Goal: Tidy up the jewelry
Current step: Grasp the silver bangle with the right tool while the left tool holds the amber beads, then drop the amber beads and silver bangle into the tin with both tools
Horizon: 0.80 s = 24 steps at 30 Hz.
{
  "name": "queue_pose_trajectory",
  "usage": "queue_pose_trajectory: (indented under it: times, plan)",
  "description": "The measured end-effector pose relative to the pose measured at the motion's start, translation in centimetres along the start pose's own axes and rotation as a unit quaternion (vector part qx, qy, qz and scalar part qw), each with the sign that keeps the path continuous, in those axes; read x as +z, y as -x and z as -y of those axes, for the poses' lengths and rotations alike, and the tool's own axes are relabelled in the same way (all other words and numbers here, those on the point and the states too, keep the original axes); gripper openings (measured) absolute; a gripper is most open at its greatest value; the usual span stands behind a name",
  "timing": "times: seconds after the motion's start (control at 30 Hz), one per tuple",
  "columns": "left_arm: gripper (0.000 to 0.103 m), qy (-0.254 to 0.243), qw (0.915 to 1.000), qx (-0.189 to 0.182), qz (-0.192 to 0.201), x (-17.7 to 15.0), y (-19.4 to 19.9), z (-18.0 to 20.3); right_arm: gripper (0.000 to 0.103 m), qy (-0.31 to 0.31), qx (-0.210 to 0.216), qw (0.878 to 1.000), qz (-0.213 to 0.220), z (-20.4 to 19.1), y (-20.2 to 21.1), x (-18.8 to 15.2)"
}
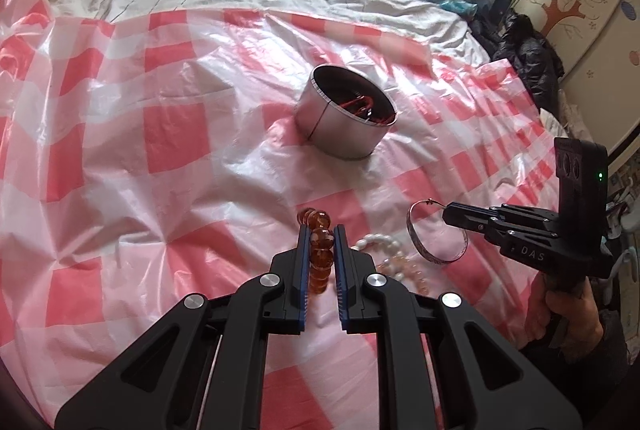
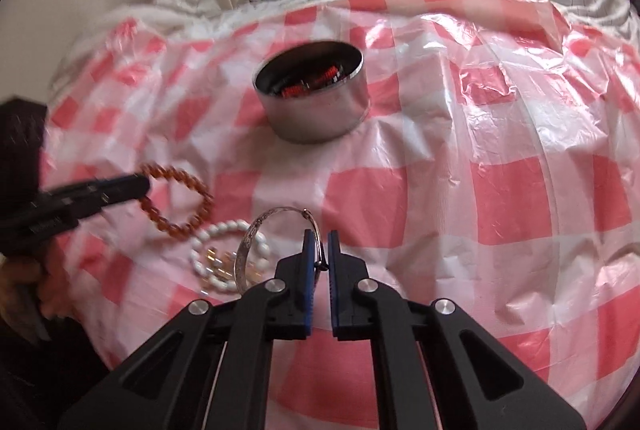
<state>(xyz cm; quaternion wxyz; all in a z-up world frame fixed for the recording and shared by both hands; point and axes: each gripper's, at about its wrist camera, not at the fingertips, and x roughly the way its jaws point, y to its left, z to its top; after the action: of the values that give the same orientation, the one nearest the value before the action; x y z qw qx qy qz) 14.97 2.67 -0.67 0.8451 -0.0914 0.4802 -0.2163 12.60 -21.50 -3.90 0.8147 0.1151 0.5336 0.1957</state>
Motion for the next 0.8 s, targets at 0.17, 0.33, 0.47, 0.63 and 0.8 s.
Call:
queue_pose_trajectory:
  times: [0.17, 0.33, 0.47, 0.63, 0.8]
  plan:
    - [0.010, 0.004, 0.9997, -0.021, 0.011, 0.7, 0.5, 0.9, 0.007, -0.042, 0.060, 0.997, 0.016, 0.4, 1.2, 0.8]
    - [0.010, 0.000, 0.9991, -0.034, 0.026, 1.6, 1.0, 1.9, 0.007, -0.055, 0.085, 0.994, 0.033, 0.2, 2.1, 1.5]
    - [0.010, -0.006, 0.9986, -0.036, 0.040, 2.7, 1.2, 2.9, 0.007, -0.056, 0.079, 0.994, 0.051, 0.2, 2.9, 2.3]
    - [0.010, -0.019, 0.9971, -0.034, 0.066, 4.6, 1.8, 4.7, 0.007, -0.053, 0.070, 0.993, 0.079, -0.1, 3.9, 4.0]
    - [0.010, -0.014, 0.9950, -0.041, 0.090, 6.6, 1.9, 5.3, 0.007, -0.074, 0.076, 0.989, 0.099, 0.7, 3.6, 5.6]
